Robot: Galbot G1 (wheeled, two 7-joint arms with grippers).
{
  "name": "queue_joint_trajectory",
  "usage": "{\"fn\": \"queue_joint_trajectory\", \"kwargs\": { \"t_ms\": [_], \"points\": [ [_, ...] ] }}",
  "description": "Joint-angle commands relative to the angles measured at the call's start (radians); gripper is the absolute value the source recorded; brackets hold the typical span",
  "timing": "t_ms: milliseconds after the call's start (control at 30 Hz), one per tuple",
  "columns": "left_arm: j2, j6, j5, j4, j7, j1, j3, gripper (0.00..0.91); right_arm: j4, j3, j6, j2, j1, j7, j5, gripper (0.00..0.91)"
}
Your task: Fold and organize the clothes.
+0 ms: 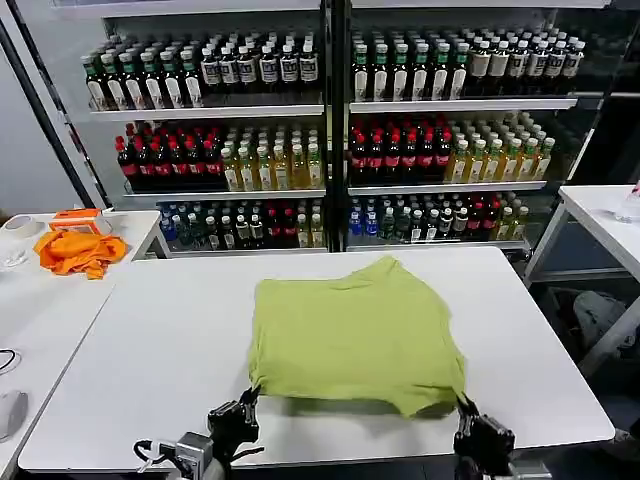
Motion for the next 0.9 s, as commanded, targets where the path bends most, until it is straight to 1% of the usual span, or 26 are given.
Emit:
{"fn": "queue_joint_trajectory", "kwargs": {
  "t_ms": [33,233,433,833,867,900],
  "points": [
    [0.033,-0.005,0.000,0.074,0.002,-0.088,0.009,0.020,-0.152,-0.032,-0.008,-0.069,0.215,0.000,0.031,0.000],
    [0.037,-0.005,-0.004,0.190,0.003,-0.226,0.050,0.020,-0.241,-0.082,-0.017,-0.094,0.324,-0.005,0.031,0.000],
    [0.026,-0.006,-0.002,0.267,0.002,-0.327,0.083,0.020,-0.290,-0.113,-0.021,-0.101,0.376,-0.013,0.025,0.000],
    [-0.001,-0.029,0.027,0.316,-0.016,-0.374,0.116,0.020,-0.375,-0.159,-0.016,-0.091,0.427,-0.022,-0.021,0.000],
    [-0.004,-0.030,0.030,0.319,-0.017,-0.375,0.119,0.030,-0.378,-0.162,-0.019,-0.089,0.430,-0.022,-0.026,0.000],
    [-0.007,-0.030,0.034,0.322,-0.018,-0.376,0.120,0.081,-0.386,-0.165,-0.025,-0.087,0.432,-0.021,-0.032,0.060]
  ]
}}
